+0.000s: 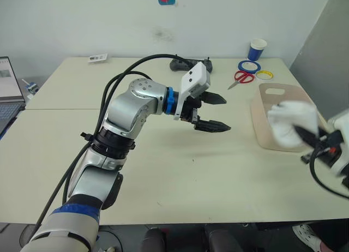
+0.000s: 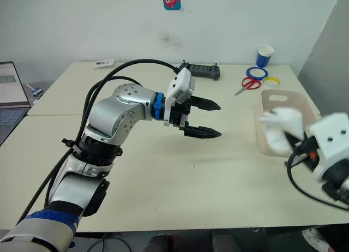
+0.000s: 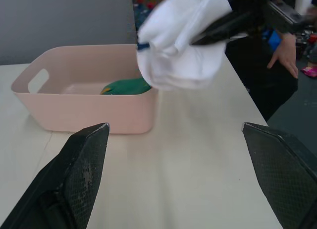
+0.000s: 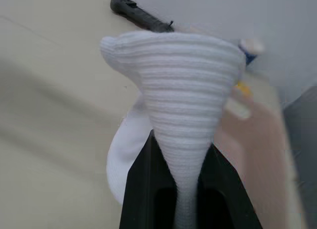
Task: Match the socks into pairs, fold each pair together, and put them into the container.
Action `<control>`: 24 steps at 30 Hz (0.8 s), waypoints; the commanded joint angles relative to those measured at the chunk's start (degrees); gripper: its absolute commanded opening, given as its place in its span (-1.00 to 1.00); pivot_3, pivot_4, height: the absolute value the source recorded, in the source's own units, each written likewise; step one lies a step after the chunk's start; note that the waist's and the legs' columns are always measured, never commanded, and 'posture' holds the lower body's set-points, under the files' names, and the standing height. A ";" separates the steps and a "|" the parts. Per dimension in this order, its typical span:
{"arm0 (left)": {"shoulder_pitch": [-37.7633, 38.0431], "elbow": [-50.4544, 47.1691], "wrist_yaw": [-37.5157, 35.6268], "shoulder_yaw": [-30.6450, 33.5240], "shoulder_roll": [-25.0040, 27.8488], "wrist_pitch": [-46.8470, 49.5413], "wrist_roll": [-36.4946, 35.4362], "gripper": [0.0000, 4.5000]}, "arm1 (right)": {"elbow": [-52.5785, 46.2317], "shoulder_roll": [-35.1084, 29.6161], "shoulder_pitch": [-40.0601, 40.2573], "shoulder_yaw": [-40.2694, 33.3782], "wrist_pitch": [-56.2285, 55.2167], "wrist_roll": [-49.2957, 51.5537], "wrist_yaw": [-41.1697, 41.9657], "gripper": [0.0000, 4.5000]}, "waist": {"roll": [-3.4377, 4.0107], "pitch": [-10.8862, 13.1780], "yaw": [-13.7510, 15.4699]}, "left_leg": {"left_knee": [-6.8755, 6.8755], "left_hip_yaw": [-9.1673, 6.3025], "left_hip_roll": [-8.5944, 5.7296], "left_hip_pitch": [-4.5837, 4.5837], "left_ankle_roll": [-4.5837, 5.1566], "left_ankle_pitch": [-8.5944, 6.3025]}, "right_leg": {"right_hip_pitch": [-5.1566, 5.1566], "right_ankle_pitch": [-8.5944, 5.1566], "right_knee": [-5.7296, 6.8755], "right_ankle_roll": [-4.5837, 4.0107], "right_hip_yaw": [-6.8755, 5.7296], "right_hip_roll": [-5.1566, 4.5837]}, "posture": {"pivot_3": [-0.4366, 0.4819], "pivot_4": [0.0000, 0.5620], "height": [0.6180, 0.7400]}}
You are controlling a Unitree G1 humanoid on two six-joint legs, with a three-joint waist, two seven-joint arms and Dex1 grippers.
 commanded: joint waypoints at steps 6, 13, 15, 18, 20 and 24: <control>-0.20 -2.92 0.07 -0.26 -1.24 -0.57 0.35 0.98 | 22.05 -17.23 -5.47 25.29 -22.81 -35.98 3.29 -1.00 | -0.07 0.05 0.15 | 0.00 0.16 -0.09 -0.05 -0.01 0.00 | 0.00 0.00 -0.18 0.02 0.09 -0.13 | -0.05 -0.47 1.00; 0.42 -3.78 0.56 -0.34 -1.57 -0.76 0.63 0.98 | 38.01 -15.66 -21.11 42.16 -33.96 -50.06 11.68 -1.00 | -0.02 0.08 0.09 | -0.02 0.19 -0.02 -0.05 0.00 0.00 | -0.02 -0.11 -0.16 0.19 0.12 -0.10 | -0.05 -0.47 1.00; 0.61 -4.07 0.73 -0.37 -1.75 -0.79 0.64 0.98 | 41.53 -14.22 -24.16 45.02 -35.80 -52.53 14.89 -1.00 | 0.00 0.09 0.16 | -0.01 0.20 -0.03 -0.05 0.00 0.00 | -0.02 -0.11 -0.15 0.19 0.13 -0.10 | -0.05 -0.47 1.00; 0.88 -4.59 0.99 -0.32 -2.00 -0.63 0.52 0.98 | 45.63 -12.47 -26.82 47.35 -37.52 -55.12 18.71 -1.00 | 0.01 0.09 0.19 | 0.02 0.19 -0.04 -0.05 0.00 0.00 | -0.02 -0.11 -0.11 0.19 0.13 -0.11 | -0.05 -0.47 1.00; 1.20 -5.07 1.13 -0.27 -2.09 -0.48 0.40 0.98 | 47.58 -11.52 -28.07 48.04 -38.50 -56.44 20.71 -1.00 | 0.01 0.09 0.25 | 0.05 0.20 -0.05 -0.04 0.00 0.00 | -0.02 -0.11 -0.06 0.19 0.13 -0.11 | -0.05 -0.47 1.00; 1.83 -5.66 1.55 -0.26 -2.27 -0.52 0.52 0.98 | 48.12 -9.20 -29.77 47.64 -37.96 -55.78 25.62 -1.00 | 0.03 0.09 0.23 | 0.08 0.19 -0.04 -0.01 0.00 0.00 | -0.02 -0.11 0.04 0.19 0.14 -0.11 | -0.05 -0.47 1.00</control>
